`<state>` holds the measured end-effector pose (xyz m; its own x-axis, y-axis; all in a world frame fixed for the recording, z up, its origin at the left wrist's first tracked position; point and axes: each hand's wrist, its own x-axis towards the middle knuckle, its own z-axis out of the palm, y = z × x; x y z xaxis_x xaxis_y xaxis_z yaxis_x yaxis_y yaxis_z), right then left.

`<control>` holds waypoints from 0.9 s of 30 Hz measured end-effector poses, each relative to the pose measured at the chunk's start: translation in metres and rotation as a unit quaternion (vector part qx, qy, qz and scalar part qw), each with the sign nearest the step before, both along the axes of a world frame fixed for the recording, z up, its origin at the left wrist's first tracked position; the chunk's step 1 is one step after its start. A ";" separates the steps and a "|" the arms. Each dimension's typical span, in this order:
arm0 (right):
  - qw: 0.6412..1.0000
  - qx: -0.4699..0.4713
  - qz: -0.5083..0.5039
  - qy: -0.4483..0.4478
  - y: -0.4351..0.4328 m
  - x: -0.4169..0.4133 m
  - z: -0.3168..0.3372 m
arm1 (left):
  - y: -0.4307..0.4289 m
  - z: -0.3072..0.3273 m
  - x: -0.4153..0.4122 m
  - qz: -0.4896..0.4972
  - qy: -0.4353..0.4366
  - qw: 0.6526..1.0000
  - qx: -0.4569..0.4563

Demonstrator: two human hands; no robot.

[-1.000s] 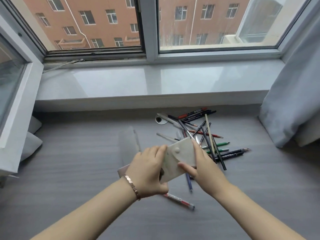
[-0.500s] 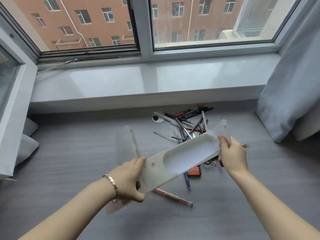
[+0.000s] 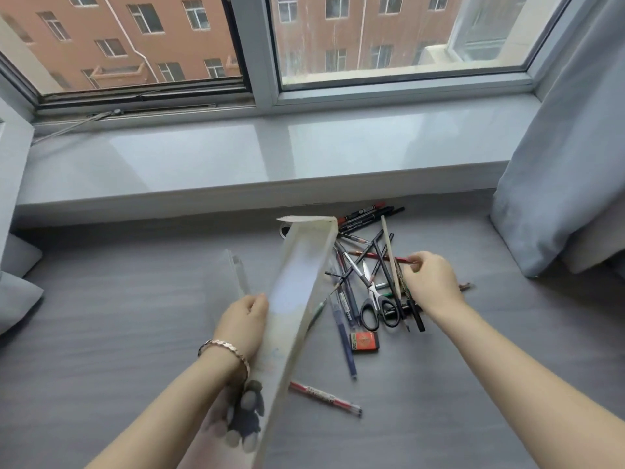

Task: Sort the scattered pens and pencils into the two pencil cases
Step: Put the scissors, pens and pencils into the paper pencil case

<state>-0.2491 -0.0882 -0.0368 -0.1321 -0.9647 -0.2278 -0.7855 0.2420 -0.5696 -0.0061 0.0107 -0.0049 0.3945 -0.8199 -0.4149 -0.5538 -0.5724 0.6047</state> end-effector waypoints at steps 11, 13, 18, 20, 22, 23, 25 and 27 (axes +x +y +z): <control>0.981 0.077 0.096 0.151 -0.034 0.036 -0.028 | -0.005 -0.006 -0.009 0.003 0.009 1.000 -0.009; 0.983 0.073 0.101 0.135 -0.034 0.031 -0.025 | -0.005 -0.008 -0.010 0.007 0.011 1.000 -0.006; 0.994 -0.050 0.069 -0.064 -0.029 0.023 0.016 | -0.008 -0.015 -0.014 0.014 0.013 1.000 0.001; 0.964 -0.079 0.012 -0.252 -0.021 0.026 0.042 | -0.007 -0.018 -0.016 0.010 0.013 1.000 0.004; 0.910 -0.062 -0.041 -0.408 -0.007 0.034 0.058 | -0.004 -0.019 -0.019 -0.002 0.011 1.000 0.004; 0.896 -0.047 -0.049 -0.438 0.002 0.038 0.058 | -0.002 -0.019 -0.022 -0.010 0.011 1.000 0.002; 0.904 0.007 -0.030 -0.425 0.019 0.049 0.051 | 0.000 -0.017 -0.027 -0.028 0.009 1.000 -0.010; 0.902 0.093 -0.002 -0.422 0.036 0.062 0.042 | 0.000 -0.013 -0.032 -0.036 0.002 0.999 -0.025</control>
<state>-0.1874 -0.0524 0.0054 0.1598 -0.8997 -0.4062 -0.0892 0.3966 -0.9136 -0.0380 0.0108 -0.0180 0.3319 -0.8662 -0.3736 -0.5903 -0.4996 0.6340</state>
